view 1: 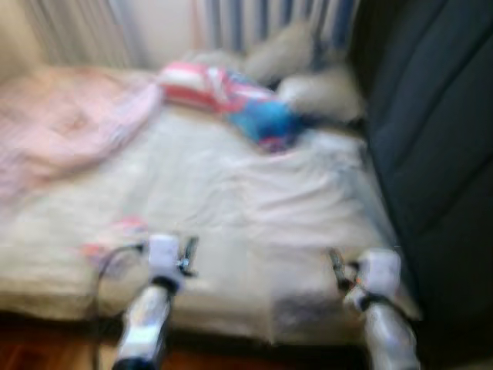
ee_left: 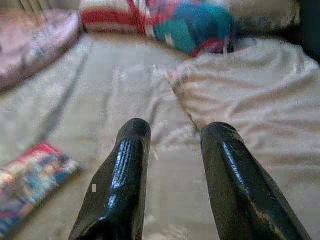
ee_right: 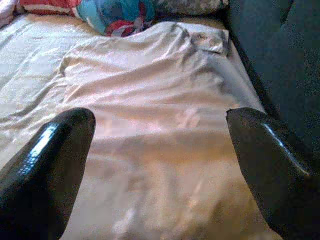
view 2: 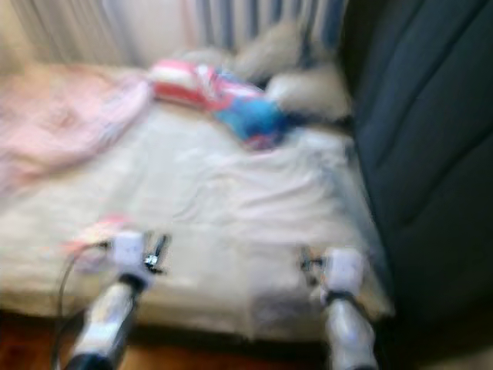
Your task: Clean up the room
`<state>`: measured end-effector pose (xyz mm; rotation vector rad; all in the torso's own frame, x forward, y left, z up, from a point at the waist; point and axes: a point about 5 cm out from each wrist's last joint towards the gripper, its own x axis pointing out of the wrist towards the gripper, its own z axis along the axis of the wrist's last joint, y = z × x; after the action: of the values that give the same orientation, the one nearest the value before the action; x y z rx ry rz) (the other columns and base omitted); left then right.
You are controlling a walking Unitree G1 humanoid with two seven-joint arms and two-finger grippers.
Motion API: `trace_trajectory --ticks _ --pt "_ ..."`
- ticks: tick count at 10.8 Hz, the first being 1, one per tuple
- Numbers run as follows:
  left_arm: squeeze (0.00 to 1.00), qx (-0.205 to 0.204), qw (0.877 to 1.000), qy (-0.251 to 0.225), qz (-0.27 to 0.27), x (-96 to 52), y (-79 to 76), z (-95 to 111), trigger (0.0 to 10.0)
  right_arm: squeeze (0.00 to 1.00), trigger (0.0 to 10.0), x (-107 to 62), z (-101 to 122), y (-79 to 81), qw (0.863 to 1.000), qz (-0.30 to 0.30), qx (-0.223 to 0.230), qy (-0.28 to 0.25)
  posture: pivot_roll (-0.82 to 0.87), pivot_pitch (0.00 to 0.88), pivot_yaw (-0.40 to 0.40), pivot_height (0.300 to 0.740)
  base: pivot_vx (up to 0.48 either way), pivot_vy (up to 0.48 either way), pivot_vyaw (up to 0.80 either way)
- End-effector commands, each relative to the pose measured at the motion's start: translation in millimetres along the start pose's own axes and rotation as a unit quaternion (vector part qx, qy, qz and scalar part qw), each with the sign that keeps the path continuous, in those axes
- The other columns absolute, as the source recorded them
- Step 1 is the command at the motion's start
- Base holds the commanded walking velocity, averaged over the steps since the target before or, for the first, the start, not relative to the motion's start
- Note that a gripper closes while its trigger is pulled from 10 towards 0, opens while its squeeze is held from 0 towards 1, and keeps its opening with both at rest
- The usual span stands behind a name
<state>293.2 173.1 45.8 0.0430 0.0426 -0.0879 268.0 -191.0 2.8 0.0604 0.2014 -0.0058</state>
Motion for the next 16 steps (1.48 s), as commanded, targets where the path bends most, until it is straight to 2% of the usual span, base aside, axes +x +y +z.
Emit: trace_trajectory --ticks 1,3,10,12,16 --pt "0.00 -0.002 1.000 0.001 0.001 0.5 0.1 0.3 10.0 0.00 10.0 -1.6 -3.9 4.7 1.000 0.003 0.007 0.006 0.04 0.055 0.001 0.740 0.000 0.000 0.00" --pt "0.00 -0.001 1.000 0.000 -0.001 1.4 -0.4 1.2 10.0 0.00 10.0 -1.4 -4.2 5.0 1.000 0.003 0.007 0.008 0.05 0.053 0.000 0.740 0.176 0.000 0.00" --pt "0.00 -0.001 1.000 -0.001 0.002 0.9 0.7 1.4 10.0 0.00 10.0 -2.0 -5.2 3.7 1.000 0.001 0.007 0.010 0.05 0.052 0.002 0.740 0.412 0.000 0.00" --pt "0.00 -0.006 1.000 -0.006 0.005 0.2 0.0 1.6 10.0 0.00 10.0 -2.1 -4.3 2.8 1.000 0.004 -0.006 0.007 0.05 0.053 -0.002 0.740 0.000 0.000 0.00" --pt "0.00 -0.012 1.000 -0.004 0.002 0.2 -2.5 0.7 10.0 0.00 10.0 -1.5 -4.1 1.4 1.000 0.005 -0.003 0.010 0.05 0.050 -0.009 0.740 0.000 0.000 0.00"
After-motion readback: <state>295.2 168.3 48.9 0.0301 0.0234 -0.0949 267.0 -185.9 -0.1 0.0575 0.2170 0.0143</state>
